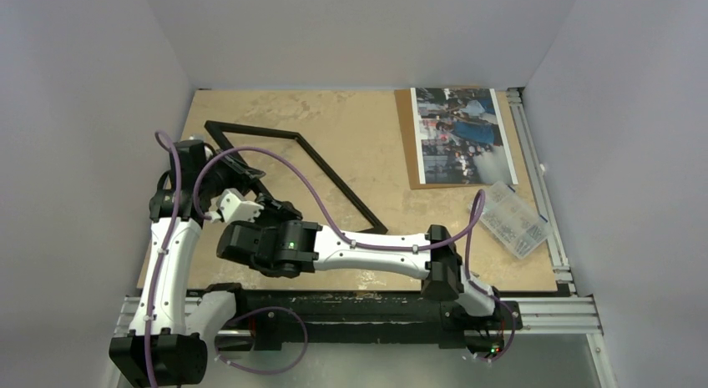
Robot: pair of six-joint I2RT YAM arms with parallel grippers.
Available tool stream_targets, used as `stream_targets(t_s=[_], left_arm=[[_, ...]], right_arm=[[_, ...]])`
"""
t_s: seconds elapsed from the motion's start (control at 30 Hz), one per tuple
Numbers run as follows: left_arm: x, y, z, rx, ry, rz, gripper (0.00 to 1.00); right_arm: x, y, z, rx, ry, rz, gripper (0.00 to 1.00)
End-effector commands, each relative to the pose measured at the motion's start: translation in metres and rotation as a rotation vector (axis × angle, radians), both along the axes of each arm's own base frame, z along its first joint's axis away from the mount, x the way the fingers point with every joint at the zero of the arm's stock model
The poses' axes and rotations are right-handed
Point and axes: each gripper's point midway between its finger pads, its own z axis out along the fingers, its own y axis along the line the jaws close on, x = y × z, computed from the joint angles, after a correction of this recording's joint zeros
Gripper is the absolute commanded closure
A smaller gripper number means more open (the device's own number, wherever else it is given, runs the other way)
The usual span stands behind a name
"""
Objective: Put the photo into the frame
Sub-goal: Turn over the photo frame at the center of the board.
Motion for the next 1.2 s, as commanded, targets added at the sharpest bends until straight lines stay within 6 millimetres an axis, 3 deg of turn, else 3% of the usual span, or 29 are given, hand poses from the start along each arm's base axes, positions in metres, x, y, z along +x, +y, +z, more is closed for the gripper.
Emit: stream_targets(t_s=[0.0, 0.27, 0.43, 0.53, 0.6, 0.77, 1.17], left_arm=[[0.007, -0.005, 0.032, 0.003, -0.117, -0.042, 1.00], [0.007, -0.007, 0.033, -0.004, -0.124, -0.049, 1.00], [0.009, -0.016, 0.042, -0.031, -0.164, -0.104, 0.53], [0.009, -0.018, 0.050, -0.038, -0.196, -0.118, 0.36], [0.006, -0.018, 0.055, -0.031, -0.219, -0.121, 0.30], [-0.003, -0.008, 0.071, 0.045, -0.263, -0.085, 0.20], [-0.023, 0.001, 0.119, 0.121, -0.458, -0.050, 0.17]], right_arm=[[0.008, -0.005, -0.007, -0.002, 0.011, -0.030, 0.64], [0.017, -0.015, -0.006, -0.030, -0.027, -0.077, 0.95], [0.017, -0.018, 0.004, -0.003, -0.028, -0.080, 1.00], [0.017, -0.020, 0.010, 0.019, -0.019, -0.078, 1.00], [0.016, -0.020, 0.011, 0.044, 0.007, -0.074, 1.00], [0.019, -0.023, 0.019, 0.172, 0.147, -0.053, 1.00], [0.038, -0.052, 0.043, 0.474, 0.383, -0.092, 1.00]])
